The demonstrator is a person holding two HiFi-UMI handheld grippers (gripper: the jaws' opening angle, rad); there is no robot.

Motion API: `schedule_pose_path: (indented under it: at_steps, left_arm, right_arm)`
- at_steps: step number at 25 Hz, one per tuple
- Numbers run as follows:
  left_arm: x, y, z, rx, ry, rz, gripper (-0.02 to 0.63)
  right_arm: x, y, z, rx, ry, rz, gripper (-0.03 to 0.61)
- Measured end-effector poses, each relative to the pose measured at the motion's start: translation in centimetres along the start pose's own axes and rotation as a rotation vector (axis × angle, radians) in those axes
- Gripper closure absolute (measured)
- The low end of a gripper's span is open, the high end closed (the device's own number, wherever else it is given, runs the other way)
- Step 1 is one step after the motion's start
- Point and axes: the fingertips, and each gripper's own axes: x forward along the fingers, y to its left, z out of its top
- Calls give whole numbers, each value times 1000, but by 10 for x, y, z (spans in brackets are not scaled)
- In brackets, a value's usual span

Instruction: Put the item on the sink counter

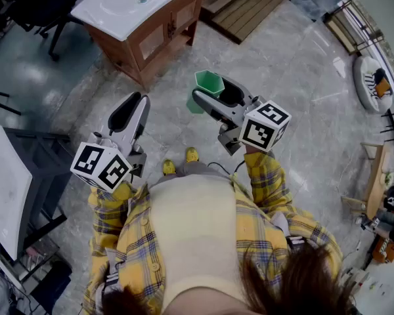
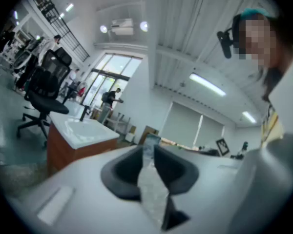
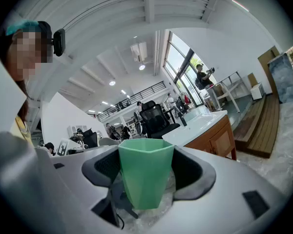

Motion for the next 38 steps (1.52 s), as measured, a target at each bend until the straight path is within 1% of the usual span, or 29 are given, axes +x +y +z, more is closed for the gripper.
schedule_pose_path:
  at_steps: [1, 3, 5, 10, 12, 15, 18, 20, 28, 34, 38]
  left_arm:
    - [-2, 2, 1, 2, 1, 13, 553]
    - [-6, 6, 1, 4, 4, 45, 596]
    - [-10, 14, 0, -10, 7, 89, 601]
    - [-15, 35, -12, -99, 33, 212, 606]
    - [-16, 41, -16, -125, 40, 240, 606]
    - [-14, 45, -21, -133, 57, 267, 606]
    - [-7, 47, -28, -105, 94, 302, 606]
    - [-1, 48, -30, -93, 105, 319, 606]
    - [26, 45, -26, -83, 93, 357, 606]
    - [50, 34, -27, -75, 84, 383, 606]
    - [56, 32, -31, -82, 85, 397, 606]
  right_arm:
    - [0, 0, 0, -2, 1, -1, 276]
    - [-1, 1, -1, -4, 4, 0, 276]
    - [0, 1, -1, -3, 7, 2, 276]
    - [2, -3, -5, 9, 24, 3, 276]
    - [4, -5, -6, 15, 33, 2, 276]
    - [7, -9, -5, 23, 38, 4, 276]
    - [8, -17, -2, 33, 40, 10, 276]
    - [9, -24, -1, 36, 45, 15, 275]
    - [10, -55, 15, 51, 52, 46, 276]
    - [8, -76, 26, 56, 60, 79, 276]
    - [11, -81, 27, 54, 62, 108, 276]
